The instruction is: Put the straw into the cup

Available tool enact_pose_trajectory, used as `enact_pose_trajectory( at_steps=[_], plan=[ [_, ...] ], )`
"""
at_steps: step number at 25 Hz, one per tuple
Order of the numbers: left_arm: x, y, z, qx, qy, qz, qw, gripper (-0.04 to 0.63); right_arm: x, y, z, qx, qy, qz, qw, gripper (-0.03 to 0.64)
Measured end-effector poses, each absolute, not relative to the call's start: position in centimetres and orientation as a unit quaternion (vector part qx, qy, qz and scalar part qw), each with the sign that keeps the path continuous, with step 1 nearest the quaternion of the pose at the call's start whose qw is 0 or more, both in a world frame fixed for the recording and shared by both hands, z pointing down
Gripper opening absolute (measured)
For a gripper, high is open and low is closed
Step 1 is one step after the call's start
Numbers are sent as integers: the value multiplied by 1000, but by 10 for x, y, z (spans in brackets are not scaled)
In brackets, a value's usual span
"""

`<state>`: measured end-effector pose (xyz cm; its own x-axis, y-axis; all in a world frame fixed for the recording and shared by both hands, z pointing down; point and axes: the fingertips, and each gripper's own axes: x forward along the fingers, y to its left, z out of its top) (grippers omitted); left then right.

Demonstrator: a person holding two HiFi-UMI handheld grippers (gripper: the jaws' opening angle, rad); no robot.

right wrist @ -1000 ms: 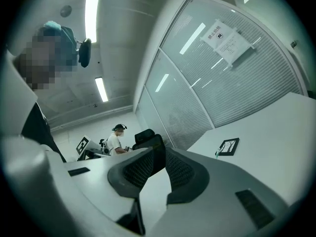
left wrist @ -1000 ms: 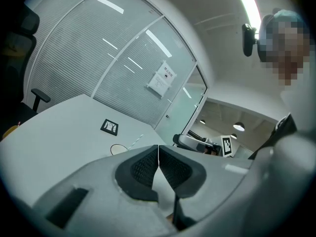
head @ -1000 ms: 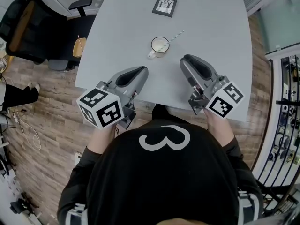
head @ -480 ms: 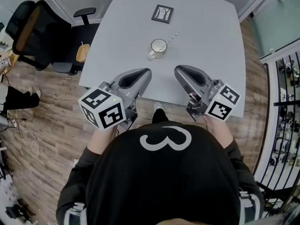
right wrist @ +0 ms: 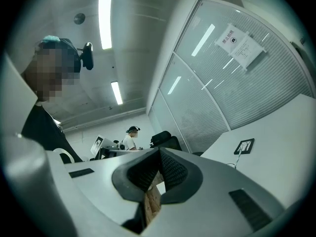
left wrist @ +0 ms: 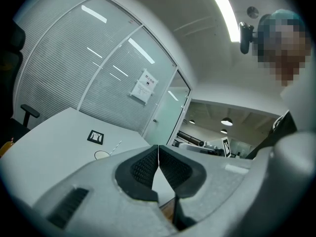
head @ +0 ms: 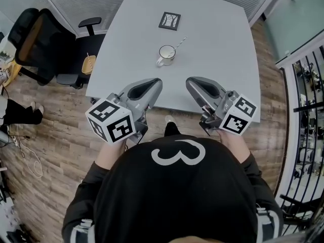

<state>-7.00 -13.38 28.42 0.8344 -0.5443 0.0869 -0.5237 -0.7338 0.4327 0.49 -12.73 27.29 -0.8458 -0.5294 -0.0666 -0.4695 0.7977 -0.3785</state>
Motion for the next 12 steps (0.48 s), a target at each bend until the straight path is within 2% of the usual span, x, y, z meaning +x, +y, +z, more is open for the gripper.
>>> enact_pose_trajectory(
  at_steps=[12],
  plan=[
    [-66, -114, 267, 939, -280, -18, 200, 18, 5, -108, 265, -268, 946, -162, 88, 14]
  ],
)
